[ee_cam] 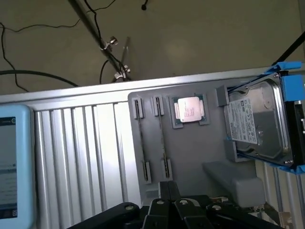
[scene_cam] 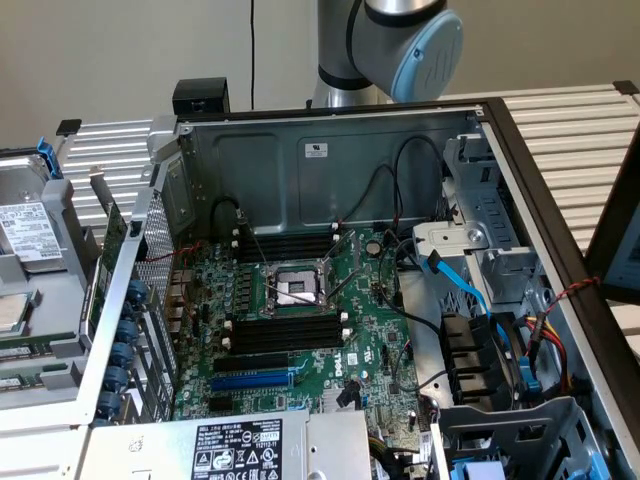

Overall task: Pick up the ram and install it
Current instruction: 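Pick up the ram and move it above insertion slot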

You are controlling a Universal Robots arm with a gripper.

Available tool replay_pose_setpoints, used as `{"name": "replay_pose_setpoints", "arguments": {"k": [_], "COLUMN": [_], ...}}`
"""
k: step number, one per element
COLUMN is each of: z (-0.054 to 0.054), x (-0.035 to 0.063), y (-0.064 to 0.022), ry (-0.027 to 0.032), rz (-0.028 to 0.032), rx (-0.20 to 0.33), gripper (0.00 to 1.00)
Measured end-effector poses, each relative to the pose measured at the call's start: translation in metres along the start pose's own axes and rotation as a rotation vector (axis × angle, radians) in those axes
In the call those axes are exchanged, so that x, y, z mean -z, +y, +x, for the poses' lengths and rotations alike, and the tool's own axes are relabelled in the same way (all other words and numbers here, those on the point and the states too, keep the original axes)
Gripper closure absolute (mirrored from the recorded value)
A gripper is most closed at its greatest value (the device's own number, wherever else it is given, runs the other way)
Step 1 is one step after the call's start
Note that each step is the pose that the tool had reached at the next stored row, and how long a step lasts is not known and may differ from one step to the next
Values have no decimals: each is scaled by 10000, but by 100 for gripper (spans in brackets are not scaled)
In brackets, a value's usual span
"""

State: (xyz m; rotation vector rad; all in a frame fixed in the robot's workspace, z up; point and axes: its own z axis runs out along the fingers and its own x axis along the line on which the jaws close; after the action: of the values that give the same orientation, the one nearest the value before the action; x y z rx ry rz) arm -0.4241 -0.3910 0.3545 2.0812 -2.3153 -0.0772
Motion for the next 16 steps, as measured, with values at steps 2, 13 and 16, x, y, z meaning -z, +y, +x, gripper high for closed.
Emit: {"name": "replay_pose_setpoints", "arguments": {"k": [2,13,16], "z": [-8,-13,-8], "x": [-22,-160,-182], "y": [23,111,150], "ry": [7,53,65], "rz": [-2,6,2], "rx": [100,1011,1207], "gripper": [90,90,89]}}
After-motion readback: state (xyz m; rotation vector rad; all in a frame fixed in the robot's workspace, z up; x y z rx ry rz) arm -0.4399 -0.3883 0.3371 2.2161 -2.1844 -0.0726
